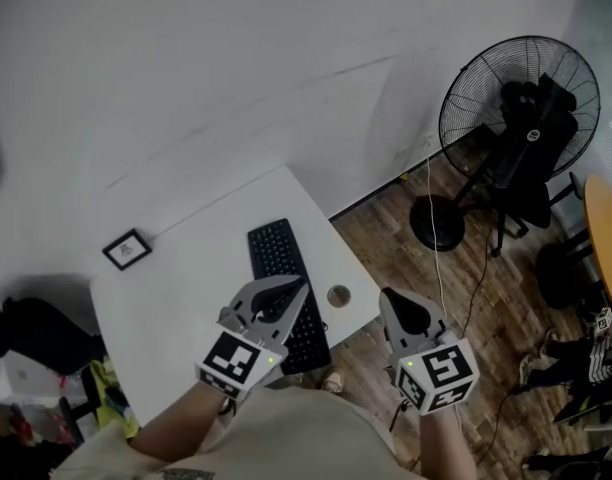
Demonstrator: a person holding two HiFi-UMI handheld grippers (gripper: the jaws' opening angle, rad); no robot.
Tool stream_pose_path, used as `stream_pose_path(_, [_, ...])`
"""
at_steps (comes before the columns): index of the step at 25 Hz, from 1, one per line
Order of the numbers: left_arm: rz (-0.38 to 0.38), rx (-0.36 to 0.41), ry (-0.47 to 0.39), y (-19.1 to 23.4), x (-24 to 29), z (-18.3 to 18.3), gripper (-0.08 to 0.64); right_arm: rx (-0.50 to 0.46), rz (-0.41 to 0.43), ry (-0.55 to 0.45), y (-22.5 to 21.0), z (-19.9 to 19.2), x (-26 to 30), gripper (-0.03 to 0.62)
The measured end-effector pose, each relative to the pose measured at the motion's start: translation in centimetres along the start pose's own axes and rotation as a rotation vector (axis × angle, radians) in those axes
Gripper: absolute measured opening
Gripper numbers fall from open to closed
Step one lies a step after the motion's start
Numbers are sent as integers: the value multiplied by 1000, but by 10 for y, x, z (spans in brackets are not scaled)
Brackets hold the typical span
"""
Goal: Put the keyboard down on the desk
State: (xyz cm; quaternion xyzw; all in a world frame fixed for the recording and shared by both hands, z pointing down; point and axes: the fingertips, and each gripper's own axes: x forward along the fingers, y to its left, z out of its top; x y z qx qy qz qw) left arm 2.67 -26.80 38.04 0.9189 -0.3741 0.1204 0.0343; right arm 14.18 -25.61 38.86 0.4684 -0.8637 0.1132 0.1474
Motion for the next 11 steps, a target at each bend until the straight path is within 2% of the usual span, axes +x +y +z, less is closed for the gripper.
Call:
stream_pose_path(6, [6,42,8,-1,-1,0,21,0,0,-2,1,0,0,25])
stream_pose_path(11, [3,23,23,-3,-3,-5,21,9,-11,4,-1,0,-4,25])
